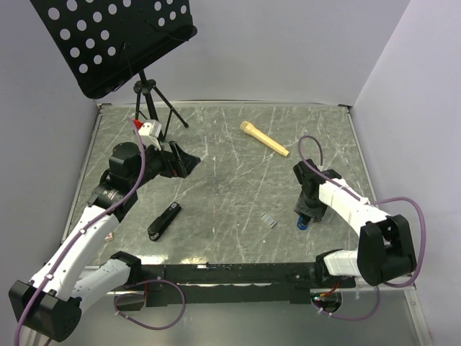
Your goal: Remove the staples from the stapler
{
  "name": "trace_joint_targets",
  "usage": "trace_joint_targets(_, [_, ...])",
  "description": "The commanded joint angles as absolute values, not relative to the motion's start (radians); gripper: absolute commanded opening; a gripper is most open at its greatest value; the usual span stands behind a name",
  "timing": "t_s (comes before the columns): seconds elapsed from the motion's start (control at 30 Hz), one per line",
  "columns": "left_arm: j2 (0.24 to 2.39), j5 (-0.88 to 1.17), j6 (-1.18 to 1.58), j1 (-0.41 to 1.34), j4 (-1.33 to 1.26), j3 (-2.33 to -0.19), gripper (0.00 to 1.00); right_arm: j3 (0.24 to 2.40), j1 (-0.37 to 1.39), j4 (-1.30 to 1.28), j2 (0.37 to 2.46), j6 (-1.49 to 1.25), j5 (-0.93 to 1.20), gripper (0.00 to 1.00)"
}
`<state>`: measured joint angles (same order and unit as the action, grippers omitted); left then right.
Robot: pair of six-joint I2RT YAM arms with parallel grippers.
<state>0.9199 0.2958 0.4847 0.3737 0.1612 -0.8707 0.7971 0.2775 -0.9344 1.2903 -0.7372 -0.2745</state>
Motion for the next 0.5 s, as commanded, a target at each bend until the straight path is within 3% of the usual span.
trace_joint_targets(0.0, [0.91,0.318,0.489,0.376,0.109,-0.87,0.99,0.77,0.261,-0.875,1.313,-0.727,-0.275,0.53])
trace_joint_targets(0.23, [0.905,0.333,0.483,0.376,0.091,-0.858,0.98,0.788,0.256,-0.865,1.28,-0.696,-0.293,0.34])
trace_joint_targets(0.4, [0.914,0.279,0.491,0.376,0.104,-0.853,0.93,0.845,0.258,-0.874,1.183,-0.623,-0.288,0.12])
trace_joint_targets(0.43, [0.928,0.269,0.489,0.376,0.115,-0.86,0.92,0.868,0.259,-0.867,1.154,-0.608,-0.255,0.0])
trace_joint_targets(0.47, [0.934,0.261,0.488,0.376,0.127,-0.868,0.91,0.877,0.258,-0.867,1.14,-0.588,-0.239,0.0])
